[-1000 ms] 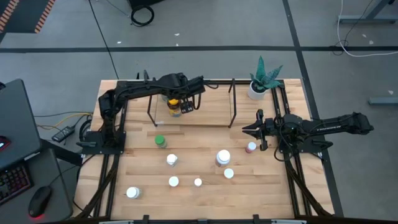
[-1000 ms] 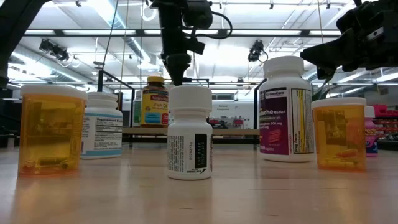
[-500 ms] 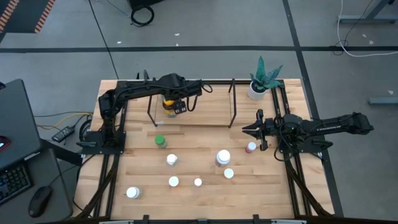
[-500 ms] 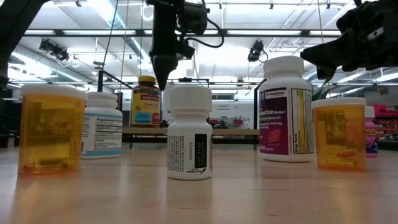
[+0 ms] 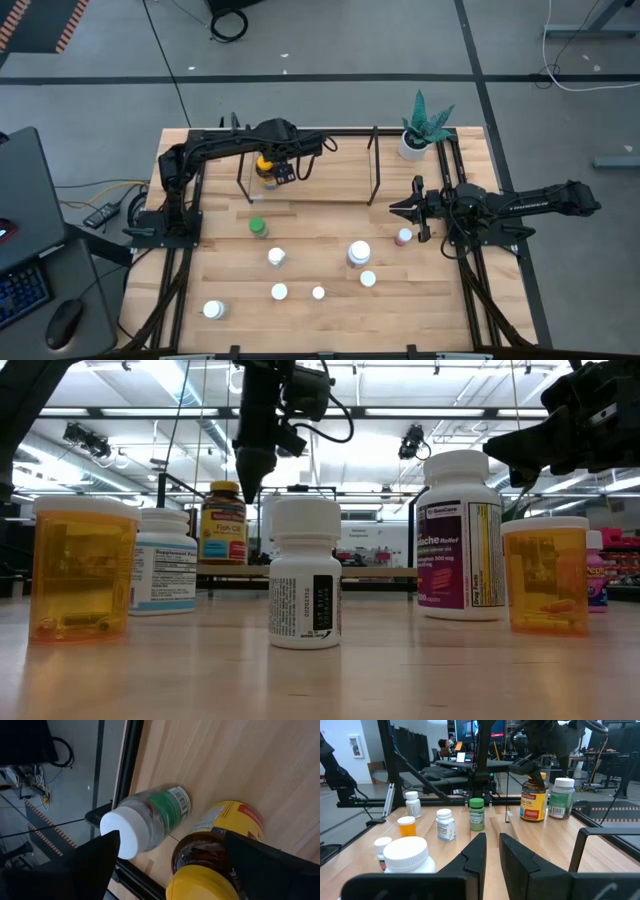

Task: Pick and place medicine bottles onto shelf by color
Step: Put the top yellow pill bottle on the shelf aligned with the other transparent pill bottles

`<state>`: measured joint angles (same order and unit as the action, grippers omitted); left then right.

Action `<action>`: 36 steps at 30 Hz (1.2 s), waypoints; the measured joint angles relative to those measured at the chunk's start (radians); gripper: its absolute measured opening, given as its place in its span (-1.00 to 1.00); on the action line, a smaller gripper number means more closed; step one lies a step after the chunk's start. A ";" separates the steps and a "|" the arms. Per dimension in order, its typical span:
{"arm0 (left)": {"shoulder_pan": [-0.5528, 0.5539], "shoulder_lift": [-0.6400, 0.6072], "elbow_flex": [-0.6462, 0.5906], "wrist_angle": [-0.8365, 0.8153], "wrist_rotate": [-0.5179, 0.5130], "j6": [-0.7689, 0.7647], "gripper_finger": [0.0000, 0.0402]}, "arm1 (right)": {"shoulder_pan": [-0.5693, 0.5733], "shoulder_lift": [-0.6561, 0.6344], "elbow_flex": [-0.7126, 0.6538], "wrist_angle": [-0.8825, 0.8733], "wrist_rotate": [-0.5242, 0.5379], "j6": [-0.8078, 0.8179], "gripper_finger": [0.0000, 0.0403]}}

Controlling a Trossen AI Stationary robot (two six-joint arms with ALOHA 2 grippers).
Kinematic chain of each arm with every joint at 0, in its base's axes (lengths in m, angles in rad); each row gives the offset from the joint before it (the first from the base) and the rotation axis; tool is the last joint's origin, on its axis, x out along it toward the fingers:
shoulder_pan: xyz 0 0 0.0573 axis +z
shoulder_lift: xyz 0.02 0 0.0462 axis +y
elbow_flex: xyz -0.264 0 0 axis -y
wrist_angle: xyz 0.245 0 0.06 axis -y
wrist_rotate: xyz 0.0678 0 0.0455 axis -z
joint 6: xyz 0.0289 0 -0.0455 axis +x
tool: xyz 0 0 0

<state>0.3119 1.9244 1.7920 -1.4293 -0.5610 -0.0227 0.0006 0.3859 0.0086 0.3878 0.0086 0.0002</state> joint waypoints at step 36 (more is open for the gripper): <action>0.000 0.000 0.000 -0.055 0.000 -0.037 0.82 | 0.000 0.000 0.000 0.000 0.000 0.000 -0.69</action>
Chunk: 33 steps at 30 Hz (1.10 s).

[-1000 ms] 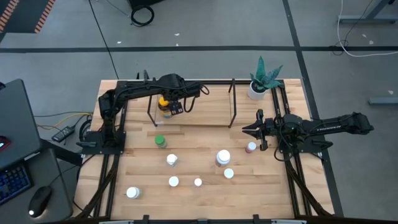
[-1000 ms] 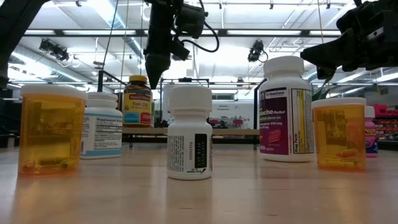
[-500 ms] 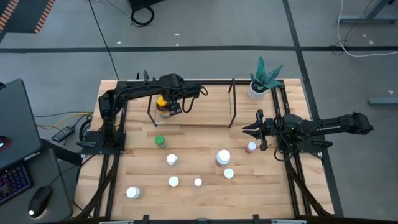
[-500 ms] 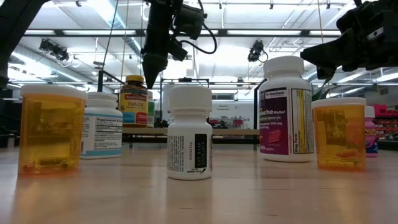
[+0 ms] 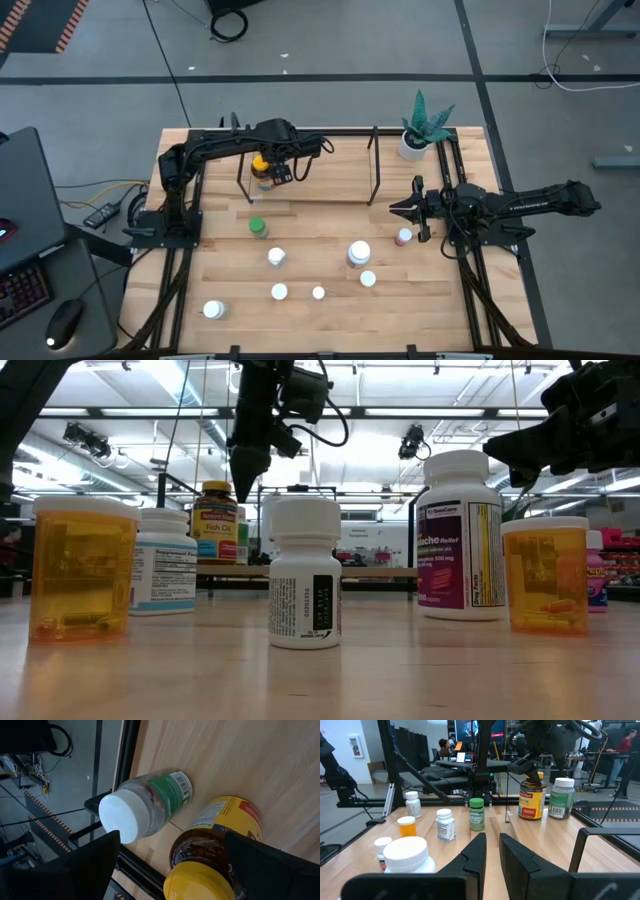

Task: Pick and place medicine bottles onto shelf by color
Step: Put the top yellow pill bottle on the shelf aligned with the other transparent pill bottles, then put the bottom white green pill bottle on the shelf

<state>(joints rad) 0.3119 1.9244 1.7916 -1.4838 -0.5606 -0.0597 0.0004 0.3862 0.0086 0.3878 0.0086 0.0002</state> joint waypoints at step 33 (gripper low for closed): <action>-0.119 -0.060 0.062 0.035 -0.150 0.045 0.61 | 0.000 0.000 0.000 0.000 0.000 0.000 -0.69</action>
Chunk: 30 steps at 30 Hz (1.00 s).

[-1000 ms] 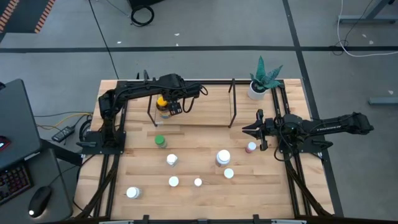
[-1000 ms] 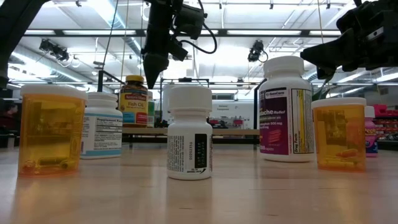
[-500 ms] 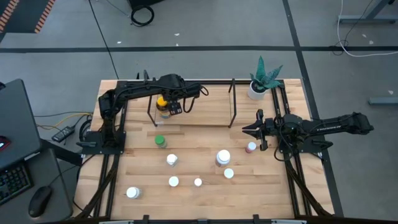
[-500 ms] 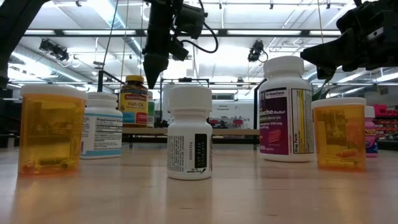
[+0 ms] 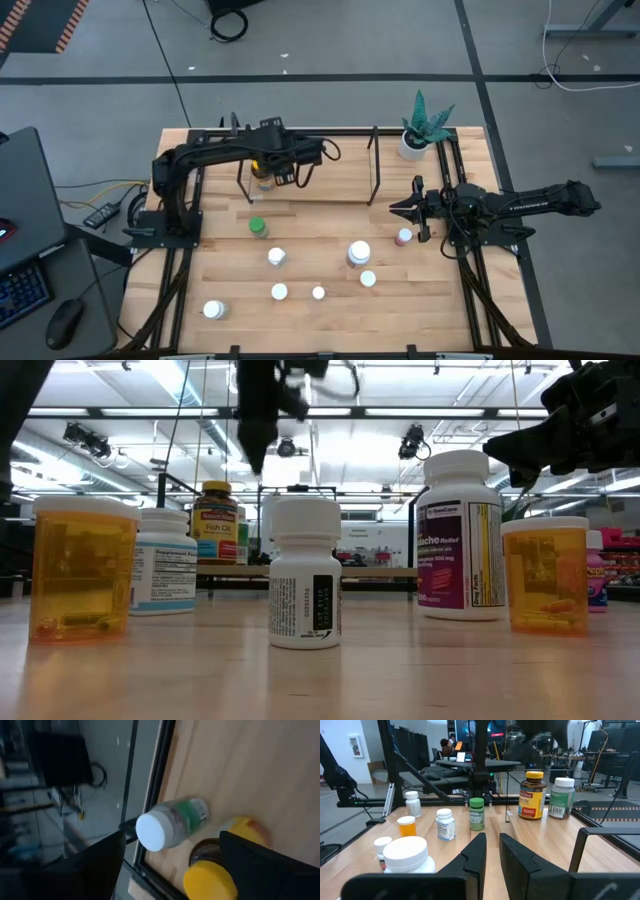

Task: Pick and place medicine bottles onto shelf by color
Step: Put the bottom white green pill bottle on the shelf

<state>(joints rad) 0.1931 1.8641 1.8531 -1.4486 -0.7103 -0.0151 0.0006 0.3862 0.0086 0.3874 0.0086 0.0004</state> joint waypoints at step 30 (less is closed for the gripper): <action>-0.549 -0.426 -0.470 0.219 0.613 -0.682 0.25 | 0.000 0.000 0.000 0.005 0.000 0.000 -0.69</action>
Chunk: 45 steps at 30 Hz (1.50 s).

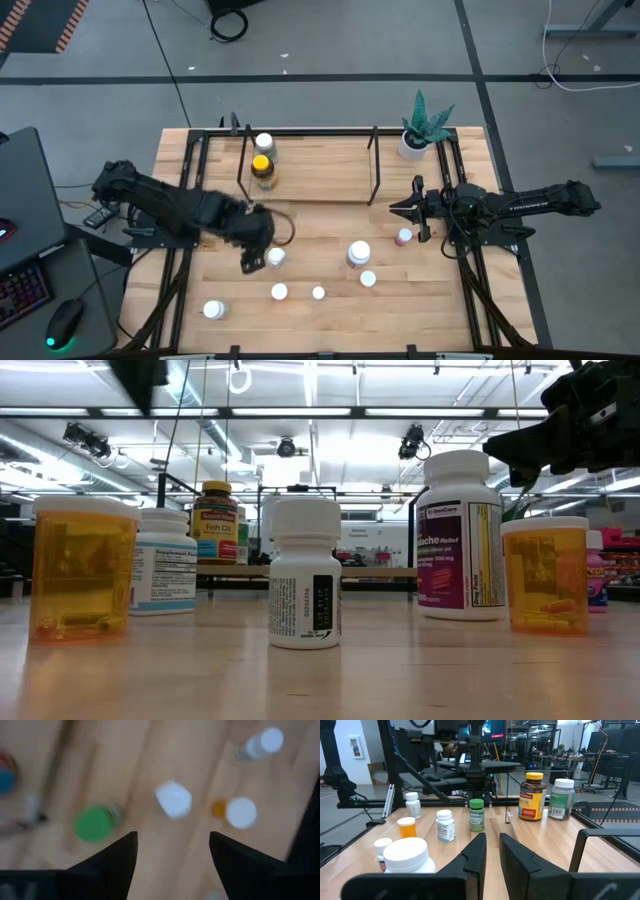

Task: Pick and place medicine bottles onto shelf by color
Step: Put the bottom white green pill bottle on the shelf

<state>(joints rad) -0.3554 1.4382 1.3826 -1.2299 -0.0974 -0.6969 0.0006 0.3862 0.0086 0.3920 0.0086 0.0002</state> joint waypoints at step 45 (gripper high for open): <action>-0.372 -0.014 -0.113 -0.248 -0.085 -0.343 -0.39 | 0.000 0.000 0.000 0.000 0.000 0.000 -0.69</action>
<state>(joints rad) -0.7275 1.4239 1.2697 -1.4776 -0.1822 -1.0402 0.0002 0.3862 0.0086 0.3920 0.0082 0.0002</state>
